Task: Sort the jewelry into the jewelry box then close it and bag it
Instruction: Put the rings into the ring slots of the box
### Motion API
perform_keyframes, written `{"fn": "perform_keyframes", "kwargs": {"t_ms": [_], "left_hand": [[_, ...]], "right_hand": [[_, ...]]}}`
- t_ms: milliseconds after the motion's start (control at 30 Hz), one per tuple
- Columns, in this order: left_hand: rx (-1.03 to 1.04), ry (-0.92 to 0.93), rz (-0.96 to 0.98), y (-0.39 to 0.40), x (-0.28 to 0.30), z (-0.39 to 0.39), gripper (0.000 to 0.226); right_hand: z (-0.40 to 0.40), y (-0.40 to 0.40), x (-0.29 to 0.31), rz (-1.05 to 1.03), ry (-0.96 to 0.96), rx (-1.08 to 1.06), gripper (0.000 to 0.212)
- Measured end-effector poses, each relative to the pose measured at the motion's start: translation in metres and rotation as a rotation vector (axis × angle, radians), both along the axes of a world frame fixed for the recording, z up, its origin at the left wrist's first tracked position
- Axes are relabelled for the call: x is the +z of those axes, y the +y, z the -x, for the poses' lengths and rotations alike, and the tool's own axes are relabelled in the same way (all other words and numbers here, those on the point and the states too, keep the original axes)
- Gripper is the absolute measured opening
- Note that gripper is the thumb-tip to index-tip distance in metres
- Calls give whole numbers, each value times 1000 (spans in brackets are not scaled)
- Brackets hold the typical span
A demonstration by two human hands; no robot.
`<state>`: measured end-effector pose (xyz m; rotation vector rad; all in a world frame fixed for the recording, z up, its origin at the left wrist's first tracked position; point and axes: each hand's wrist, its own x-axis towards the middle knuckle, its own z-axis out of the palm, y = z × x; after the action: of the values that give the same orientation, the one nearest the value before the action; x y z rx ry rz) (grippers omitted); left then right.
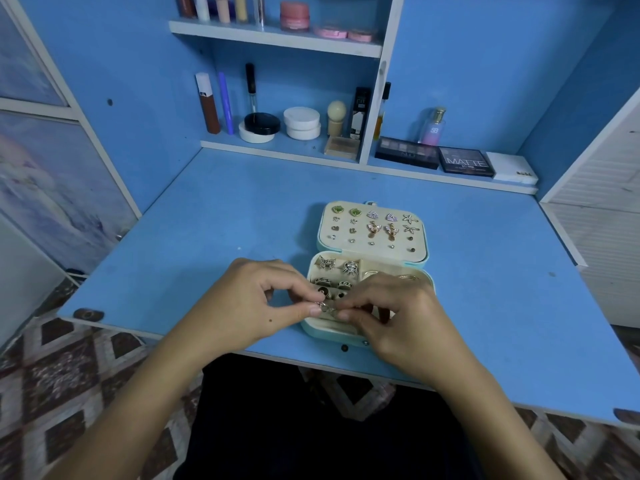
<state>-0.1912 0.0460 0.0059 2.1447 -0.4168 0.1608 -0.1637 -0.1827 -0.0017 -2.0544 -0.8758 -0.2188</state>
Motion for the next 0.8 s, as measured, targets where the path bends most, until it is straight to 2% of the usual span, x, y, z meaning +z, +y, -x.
{"fn": "perform_keyframes", "kwargs": {"t_ms": [100,800], "left_hand": [[-14,-5,-15,0,2,1,8],[-30,69,-130,-5,12,3,8]], "right_hand": [[1,-1,-1,16,0,10,8],[5,0,6,52,125,-4,13]]}}
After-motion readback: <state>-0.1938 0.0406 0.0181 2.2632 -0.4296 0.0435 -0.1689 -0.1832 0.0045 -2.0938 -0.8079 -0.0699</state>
